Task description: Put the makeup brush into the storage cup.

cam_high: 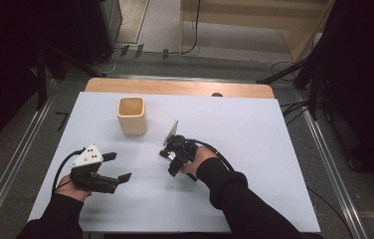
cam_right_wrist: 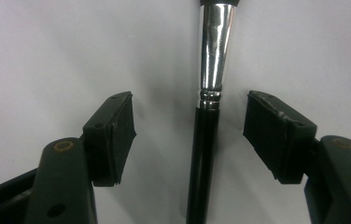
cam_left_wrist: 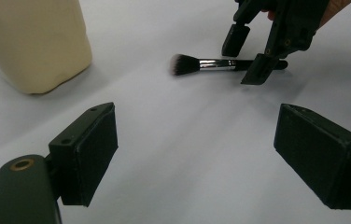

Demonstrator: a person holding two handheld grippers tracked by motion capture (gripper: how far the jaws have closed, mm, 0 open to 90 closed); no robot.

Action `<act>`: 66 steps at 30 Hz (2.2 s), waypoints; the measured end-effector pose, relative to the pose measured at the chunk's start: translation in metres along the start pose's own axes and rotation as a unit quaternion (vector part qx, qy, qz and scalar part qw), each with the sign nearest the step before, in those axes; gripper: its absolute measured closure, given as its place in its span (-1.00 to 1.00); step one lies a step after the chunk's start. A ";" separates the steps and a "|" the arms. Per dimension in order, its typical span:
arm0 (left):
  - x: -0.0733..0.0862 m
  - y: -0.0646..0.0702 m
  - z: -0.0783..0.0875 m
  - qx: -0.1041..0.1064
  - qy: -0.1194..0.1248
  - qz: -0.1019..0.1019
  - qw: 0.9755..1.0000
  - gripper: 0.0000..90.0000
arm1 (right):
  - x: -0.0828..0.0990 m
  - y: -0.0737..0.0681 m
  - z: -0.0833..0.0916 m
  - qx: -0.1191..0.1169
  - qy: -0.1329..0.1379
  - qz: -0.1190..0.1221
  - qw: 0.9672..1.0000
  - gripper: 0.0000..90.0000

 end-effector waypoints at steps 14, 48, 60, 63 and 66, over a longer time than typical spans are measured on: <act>0.000 0.000 0.001 -0.001 0.001 0.001 1.000 -0.69 | 0.001 0.002 -0.001 0.048 0.002 0.004 0.999 0.23; -0.001 -0.001 -0.001 0.011 -0.007 0.024 1.000 -0.69 | 0.005 0.008 0.003 0.009 -0.025 -0.016 1.000 0.79; -0.003 0.003 -0.002 0.026 -0.003 0.029 0.999 -0.69 | 0.009 0.010 0.016 -0.005 -0.019 -0.016 1.000 0.79; -0.004 0.004 -0.001 0.033 0.001 0.032 0.999 -0.69 | 0.009 0.009 0.020 -0.012 -0.014 -0.016 1.000 0.80; -0.005 0.004 -0.001 0.037 0.004 0.037 0.999 -0.69 | 0.010 0.010 0.025 -0.017 -0.008 -0.018 1.000 0.80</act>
Point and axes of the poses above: each handheld gripper's, and its own axes: z roughly backward along the jaws, x roughly out of its underside, y roughly to its right, the point moved 7 cm from there along -z, roughly forward along the jaws, and after that the axes turned 6 degrees about -y, right-handed, at the moved point
